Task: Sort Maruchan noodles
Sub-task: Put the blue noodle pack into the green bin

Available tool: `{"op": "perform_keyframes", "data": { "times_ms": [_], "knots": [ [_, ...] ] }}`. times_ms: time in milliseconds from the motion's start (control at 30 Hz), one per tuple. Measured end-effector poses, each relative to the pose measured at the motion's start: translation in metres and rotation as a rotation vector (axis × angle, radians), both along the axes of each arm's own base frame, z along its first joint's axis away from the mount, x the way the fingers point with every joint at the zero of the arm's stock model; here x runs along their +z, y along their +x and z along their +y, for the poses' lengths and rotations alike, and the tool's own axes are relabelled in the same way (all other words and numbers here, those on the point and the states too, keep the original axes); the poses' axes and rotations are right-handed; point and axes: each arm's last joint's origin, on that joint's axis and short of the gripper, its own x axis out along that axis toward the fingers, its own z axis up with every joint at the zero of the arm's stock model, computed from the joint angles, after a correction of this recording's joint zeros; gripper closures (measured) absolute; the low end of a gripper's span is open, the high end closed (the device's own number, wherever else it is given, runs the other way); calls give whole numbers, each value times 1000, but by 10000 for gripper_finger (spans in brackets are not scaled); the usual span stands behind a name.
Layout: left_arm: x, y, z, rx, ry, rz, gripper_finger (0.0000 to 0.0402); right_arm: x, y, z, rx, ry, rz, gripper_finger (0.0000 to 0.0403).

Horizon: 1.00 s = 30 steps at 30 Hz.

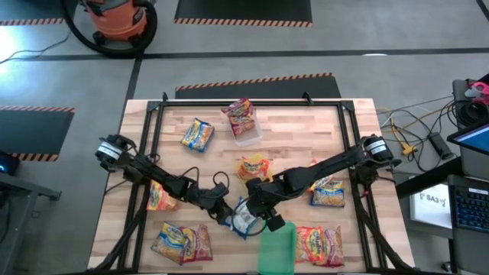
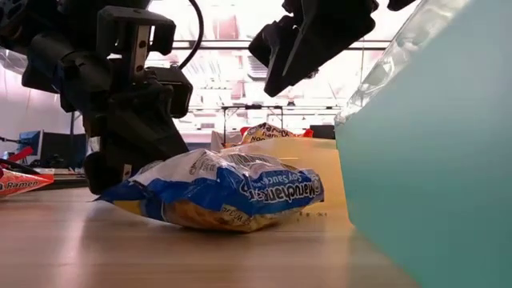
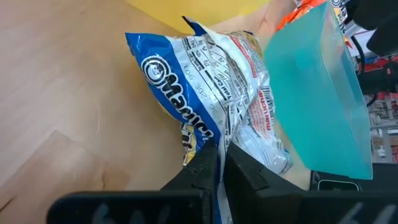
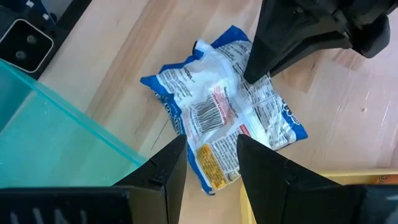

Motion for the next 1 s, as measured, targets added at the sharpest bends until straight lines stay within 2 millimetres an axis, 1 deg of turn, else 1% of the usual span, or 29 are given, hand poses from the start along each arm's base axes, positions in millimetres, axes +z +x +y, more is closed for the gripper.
{"op": "perform_keyframes", "data": {
  "times_ms": [200, 400, 567, 667, 800, 1000],
  "knots": [
    [6, 0, 0, 1, 10, -25, 400, -1, -2, -1, -5, -4, 26, 271],
    [22, -2, 2, 2, 41, -95, 401, -3, -4, -1, -20, -4, 59, 271],
    [34, -6, 5, 20, 94, -118, 401, -4, -5, -1, -30, -1, 76, 271],
    [43, -8, 6, 23, 121, -151, 401, -1, -6, -2, -32, 2, 70, 271],
    [58, -12, 8, 18, 155, -211, 401, 13, -12, -4, -58, 24, 58, 271],
    [73, -20, 7, 3, 195, -248, 401, 43, -25, -8, -100, 76, 1, 271]
  ]
}}
